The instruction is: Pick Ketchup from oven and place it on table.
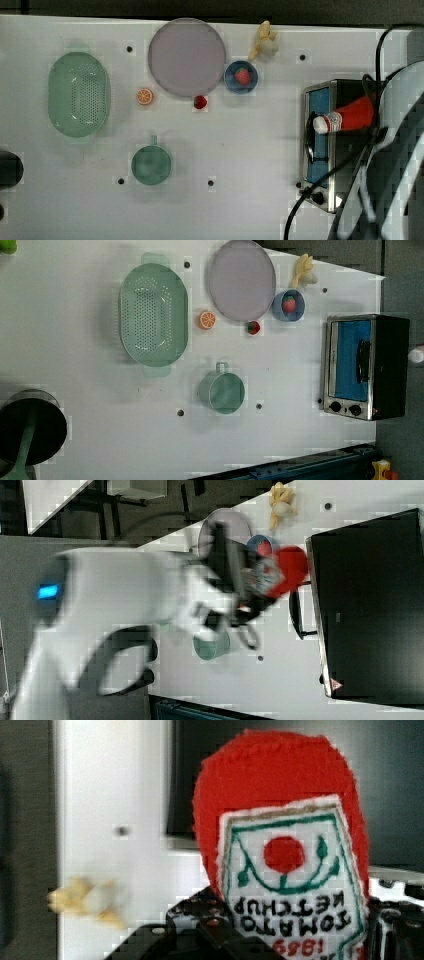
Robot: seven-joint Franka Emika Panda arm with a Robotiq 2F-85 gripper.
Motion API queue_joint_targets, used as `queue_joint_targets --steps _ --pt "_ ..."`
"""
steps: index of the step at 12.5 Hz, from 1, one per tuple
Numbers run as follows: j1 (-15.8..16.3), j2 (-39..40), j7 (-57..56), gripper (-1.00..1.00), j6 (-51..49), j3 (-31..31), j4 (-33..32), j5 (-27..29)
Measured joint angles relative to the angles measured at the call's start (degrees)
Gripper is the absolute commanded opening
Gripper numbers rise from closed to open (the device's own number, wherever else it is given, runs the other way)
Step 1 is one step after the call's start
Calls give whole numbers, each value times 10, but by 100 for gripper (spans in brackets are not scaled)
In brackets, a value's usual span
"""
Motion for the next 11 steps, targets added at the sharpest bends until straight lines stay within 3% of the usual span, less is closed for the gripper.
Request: queue_joint_targets --steps 3,6,9,11 --pt "42 -81 0 27 -37 57 13 -19" --pt "82 -89 0 26 -74 125 37 -12" --pt "151 -73 0 27 -89 163 5 -43" --pt "175 -67 0 27 -51 188 -63 -65"
